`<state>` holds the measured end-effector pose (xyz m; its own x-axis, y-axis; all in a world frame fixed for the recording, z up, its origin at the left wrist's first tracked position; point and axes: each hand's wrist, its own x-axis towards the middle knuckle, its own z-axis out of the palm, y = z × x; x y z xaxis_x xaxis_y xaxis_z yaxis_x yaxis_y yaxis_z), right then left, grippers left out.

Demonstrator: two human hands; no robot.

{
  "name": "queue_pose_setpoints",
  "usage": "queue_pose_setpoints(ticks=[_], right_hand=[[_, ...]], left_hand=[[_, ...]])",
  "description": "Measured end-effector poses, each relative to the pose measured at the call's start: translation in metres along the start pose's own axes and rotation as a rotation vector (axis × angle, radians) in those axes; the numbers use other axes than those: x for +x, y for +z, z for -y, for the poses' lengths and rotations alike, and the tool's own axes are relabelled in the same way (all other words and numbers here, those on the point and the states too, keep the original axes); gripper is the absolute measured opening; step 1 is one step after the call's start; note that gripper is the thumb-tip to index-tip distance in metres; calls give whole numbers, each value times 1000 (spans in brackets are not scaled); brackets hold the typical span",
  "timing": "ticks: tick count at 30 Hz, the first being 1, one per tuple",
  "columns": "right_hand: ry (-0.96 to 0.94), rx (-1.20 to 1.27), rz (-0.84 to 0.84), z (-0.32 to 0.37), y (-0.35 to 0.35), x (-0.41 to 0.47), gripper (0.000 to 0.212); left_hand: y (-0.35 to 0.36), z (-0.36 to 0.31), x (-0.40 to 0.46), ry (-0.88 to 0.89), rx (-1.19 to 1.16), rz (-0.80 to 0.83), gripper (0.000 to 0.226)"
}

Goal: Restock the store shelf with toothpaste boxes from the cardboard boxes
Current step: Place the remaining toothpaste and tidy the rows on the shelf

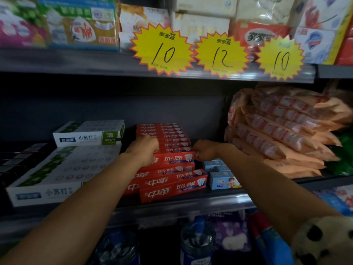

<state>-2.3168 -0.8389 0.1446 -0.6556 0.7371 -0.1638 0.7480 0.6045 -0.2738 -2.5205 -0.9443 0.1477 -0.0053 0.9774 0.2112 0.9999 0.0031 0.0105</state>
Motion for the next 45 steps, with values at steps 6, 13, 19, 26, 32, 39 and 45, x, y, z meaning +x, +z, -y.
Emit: queue_pose_setpoints(ticks=[6,13,19,26,32,39,45], right_hand=[[58,-75,-40,-1,-8,-5,13],[114,-69,-43,-3,-13,-4,26],[88,21,-39,8,-6,-2,17],[105,12,-45,4,-3,1,19],[90,16,-66,4,-2,-1,13],[84,-168,-167,1,-10,-16,13],[-91,-219,-268,12,-2,-51,12]], left_hand=[[-3,2,-2,-28,-101,-2,16],[-12,34,-10,-386,-320,-35,12],[-5,38,-12,-421,-392,147,9],[-1,36,-12,-453,-496,124,11],[-2,34,-13,-428,-537,128,14],[-13,37,-27,-379,-389,92,4],[-21,37,-56,-258,-153,149,22]])
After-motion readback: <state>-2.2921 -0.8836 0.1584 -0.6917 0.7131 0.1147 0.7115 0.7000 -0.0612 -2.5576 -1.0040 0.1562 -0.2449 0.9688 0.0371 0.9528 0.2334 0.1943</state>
